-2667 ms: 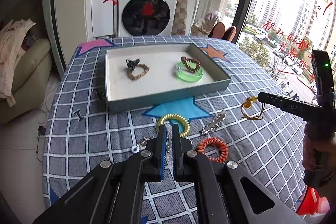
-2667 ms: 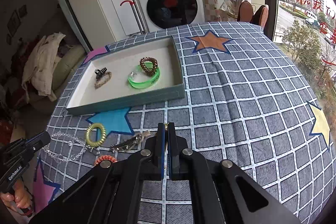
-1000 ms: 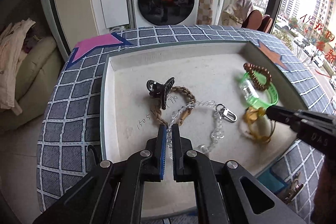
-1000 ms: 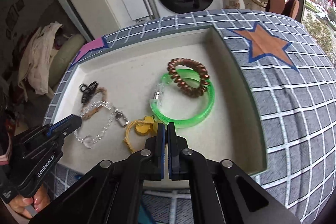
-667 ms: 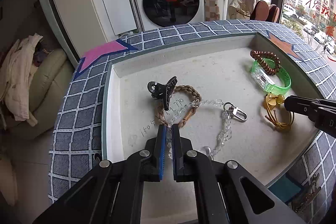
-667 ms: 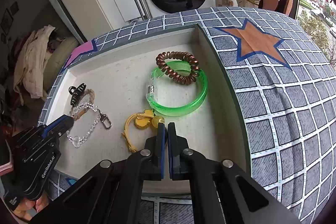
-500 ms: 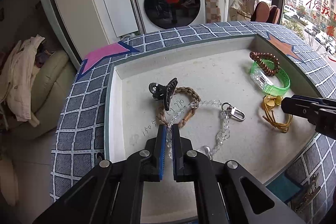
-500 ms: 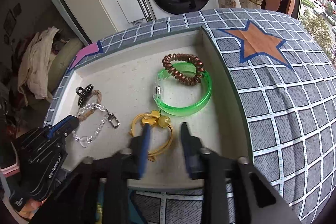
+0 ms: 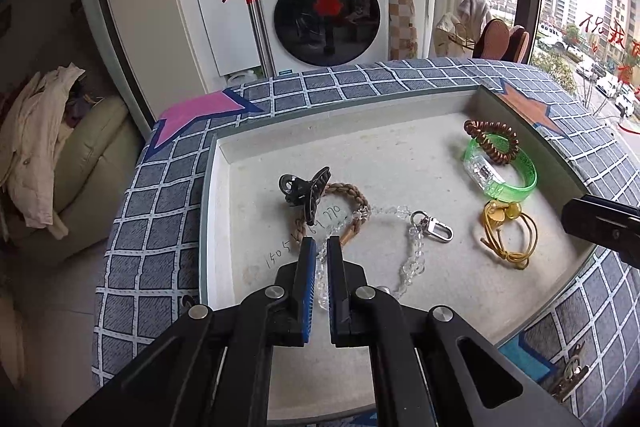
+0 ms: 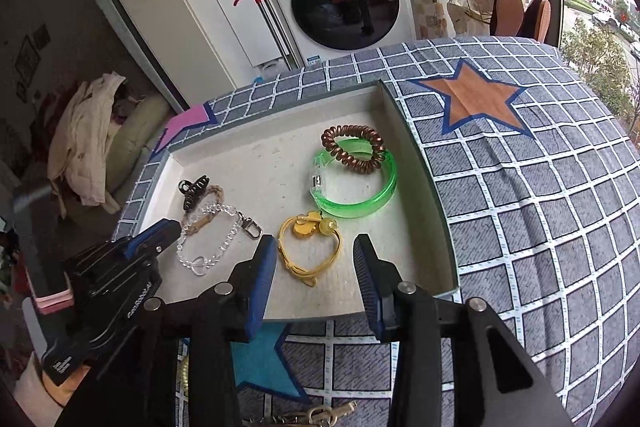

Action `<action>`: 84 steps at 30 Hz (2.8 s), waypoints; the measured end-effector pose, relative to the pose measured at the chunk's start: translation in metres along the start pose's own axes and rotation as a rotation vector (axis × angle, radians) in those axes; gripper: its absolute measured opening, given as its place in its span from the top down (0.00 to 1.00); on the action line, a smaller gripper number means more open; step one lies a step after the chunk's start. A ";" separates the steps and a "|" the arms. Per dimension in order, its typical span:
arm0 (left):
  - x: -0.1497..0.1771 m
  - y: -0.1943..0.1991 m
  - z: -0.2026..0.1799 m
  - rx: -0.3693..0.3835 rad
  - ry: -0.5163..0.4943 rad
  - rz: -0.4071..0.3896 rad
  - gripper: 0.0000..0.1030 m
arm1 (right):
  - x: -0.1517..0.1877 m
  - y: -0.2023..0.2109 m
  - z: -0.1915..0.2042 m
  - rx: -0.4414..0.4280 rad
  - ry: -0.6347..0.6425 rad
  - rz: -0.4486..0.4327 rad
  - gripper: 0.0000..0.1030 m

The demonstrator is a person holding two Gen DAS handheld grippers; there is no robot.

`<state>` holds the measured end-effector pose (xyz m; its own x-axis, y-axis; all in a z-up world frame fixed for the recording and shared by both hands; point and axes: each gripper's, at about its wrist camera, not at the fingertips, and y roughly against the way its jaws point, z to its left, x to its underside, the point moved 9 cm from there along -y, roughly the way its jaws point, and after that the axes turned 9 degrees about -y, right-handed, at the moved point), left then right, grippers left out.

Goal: Organize jewelry
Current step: 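Withdraw both open tools from the tray toward the remaining jewelry, then grasp the silver bead keychain with the left tool while the right tool grasps the orange-white coil band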

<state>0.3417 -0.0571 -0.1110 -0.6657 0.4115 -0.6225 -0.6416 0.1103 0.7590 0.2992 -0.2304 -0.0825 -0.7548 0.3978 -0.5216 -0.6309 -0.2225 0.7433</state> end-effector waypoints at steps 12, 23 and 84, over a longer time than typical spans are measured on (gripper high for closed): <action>-0.015 0.031 0.008 -0.038 0.023 -0.073 0.00 | 0.006 0.022 -0.004 -0.004 0.007 -0.015 0.49; 0.038 0.064 0.009 0.002 0.054 -0.043 0.00 | 0.031 0.055 0.000 -0.026 0.048 -0.078 0.00; 0.129 0.073 -0.023 0.146 -0.014 0.061 0.24 | 0.165 0.045 0.010 0.163 0.350 0.140 0.64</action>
<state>0.2006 -0.0174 -0.1403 -0.6959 0.4338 -0.5724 -0.5372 0.2144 0.8157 0.1486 -0.1661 -0.1310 -0.8647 0.0403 -0.5007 -0.5021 -0.0983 0.8592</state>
